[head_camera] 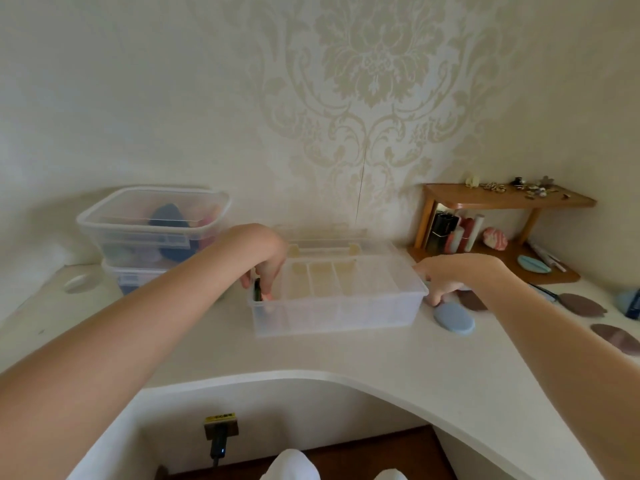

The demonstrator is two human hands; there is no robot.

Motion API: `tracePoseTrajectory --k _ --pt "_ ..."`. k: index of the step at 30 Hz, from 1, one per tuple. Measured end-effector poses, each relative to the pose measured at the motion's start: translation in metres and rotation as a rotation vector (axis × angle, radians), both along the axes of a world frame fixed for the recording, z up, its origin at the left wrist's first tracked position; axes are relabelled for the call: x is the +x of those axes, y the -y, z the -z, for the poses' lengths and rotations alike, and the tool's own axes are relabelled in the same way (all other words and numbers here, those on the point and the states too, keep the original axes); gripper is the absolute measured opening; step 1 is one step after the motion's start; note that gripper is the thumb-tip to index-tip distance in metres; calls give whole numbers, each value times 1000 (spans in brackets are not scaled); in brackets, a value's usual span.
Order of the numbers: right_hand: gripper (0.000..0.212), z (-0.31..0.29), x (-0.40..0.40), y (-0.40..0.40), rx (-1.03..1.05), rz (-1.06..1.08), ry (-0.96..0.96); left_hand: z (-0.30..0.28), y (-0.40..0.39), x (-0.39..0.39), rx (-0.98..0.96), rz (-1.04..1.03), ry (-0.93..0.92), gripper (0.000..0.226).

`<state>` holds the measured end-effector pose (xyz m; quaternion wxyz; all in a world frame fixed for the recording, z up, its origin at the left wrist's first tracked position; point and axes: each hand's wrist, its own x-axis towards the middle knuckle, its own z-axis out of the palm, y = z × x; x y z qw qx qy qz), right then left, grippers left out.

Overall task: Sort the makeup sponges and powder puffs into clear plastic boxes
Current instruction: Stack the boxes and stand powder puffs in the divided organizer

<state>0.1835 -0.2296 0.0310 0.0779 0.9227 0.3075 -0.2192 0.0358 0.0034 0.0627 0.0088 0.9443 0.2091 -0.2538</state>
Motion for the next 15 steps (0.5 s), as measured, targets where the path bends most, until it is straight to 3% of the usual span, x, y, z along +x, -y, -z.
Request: tracePoseTrajectory --k 7,11,13,15 --pt "66 1 -10 55 -112 160 132 1 39 14 -91 118 126 29" --pt "31 -24 -15 68 101 192 339 7 53 24 -219 132 262 21" --pt "26 -37 -23 66 189 203 592 9 55 26 -261 133 321 20" --pt "28 -48 -34 56 388 178 726 10 55 26 -286 121 363 21"
